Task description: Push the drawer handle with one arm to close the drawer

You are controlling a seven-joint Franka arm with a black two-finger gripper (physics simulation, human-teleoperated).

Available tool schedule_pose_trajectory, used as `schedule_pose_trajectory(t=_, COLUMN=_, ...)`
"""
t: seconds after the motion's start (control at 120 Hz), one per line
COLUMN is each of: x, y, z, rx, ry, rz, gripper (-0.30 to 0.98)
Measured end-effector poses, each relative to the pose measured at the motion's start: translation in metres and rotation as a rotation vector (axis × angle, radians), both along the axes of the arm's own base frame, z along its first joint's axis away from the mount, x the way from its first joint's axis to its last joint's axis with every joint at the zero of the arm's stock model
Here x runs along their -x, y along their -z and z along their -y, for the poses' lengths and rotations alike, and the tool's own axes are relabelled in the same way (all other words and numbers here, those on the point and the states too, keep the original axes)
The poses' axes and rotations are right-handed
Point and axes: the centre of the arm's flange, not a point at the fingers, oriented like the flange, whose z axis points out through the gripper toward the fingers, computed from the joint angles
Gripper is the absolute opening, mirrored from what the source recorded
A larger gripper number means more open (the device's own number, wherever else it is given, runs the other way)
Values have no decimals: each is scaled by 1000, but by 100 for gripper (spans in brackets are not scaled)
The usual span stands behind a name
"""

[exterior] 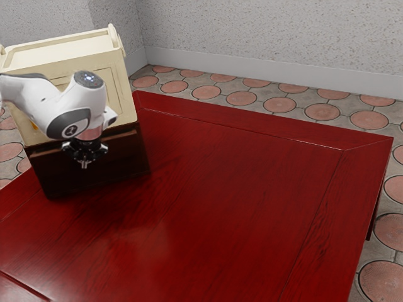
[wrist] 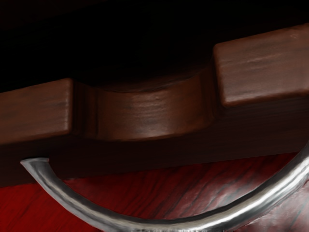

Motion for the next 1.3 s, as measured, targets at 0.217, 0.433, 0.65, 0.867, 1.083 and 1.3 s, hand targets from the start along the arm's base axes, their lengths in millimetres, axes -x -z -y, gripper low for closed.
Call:
schedule_pose_trajectory(t=0.217, x=-12, y=-1, z=-2, rx=-26, ry=13, rz=-2, gripper=-10)
schedule_pose_trajectory(t=0.433, x=-29, y=4, z=-1, rx=-35, ry=11, rz=-25, gripper=-10)
schedule_pose_trajectory(t=0.65, x=-33, y=4, z=-2, rx=-68, ry=0, rz=-53, gripper=-10)
schedule_pose_trajectory(t=0.867, x=-37, y=8, z=-5, rx=-75, ry=-20, rz=-70, gripper=-10)
schedule_pose_trajectory(t=1.083, x=-38, y=7, z=-5, rx=-77, ry=-32, rz=-73, gripper=-10)
schedule_pose_trajectory(t=1.3, x=6, y=-74, z=92, rx=67, ry=-71, rz=41, gripper=14)
